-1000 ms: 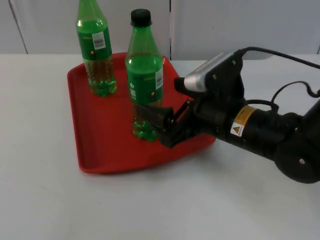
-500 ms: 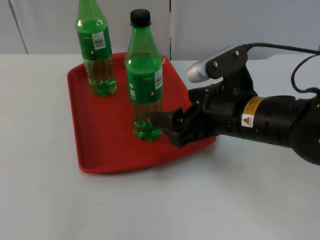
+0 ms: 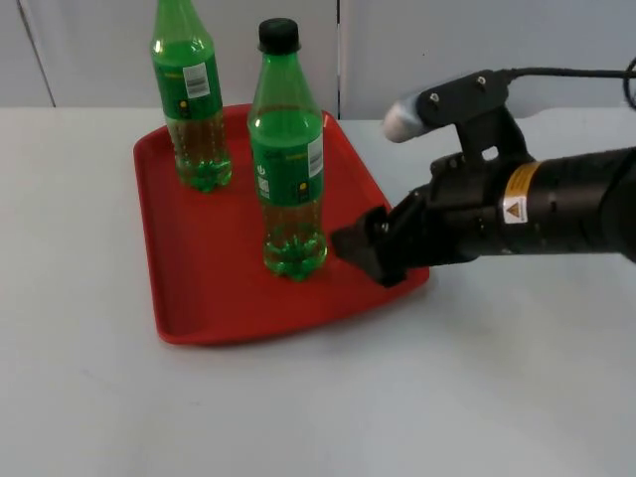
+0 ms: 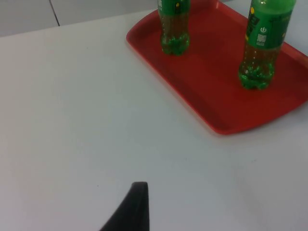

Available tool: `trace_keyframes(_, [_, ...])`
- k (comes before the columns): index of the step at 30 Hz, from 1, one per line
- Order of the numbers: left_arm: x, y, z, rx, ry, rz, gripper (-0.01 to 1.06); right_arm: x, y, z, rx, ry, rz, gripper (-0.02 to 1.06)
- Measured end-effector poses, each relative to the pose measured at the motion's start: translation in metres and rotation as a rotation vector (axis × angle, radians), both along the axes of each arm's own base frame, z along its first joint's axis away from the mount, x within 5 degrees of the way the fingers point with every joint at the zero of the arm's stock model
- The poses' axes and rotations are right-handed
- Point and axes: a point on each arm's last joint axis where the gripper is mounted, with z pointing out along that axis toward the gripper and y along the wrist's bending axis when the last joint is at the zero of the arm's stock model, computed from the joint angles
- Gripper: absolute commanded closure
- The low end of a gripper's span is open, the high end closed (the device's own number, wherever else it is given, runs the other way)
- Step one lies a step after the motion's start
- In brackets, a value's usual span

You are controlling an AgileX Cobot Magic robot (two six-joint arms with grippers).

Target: Place the bottle upright on the tray.

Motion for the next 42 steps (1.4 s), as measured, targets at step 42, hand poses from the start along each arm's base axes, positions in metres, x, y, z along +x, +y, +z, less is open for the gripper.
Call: trace_keyframes(42, [0.0,0.0,0.0,0.0,0.0,0.0,0.0,-0.116,-0.023,0.142,-0.059,0.327,0.087,0.19])
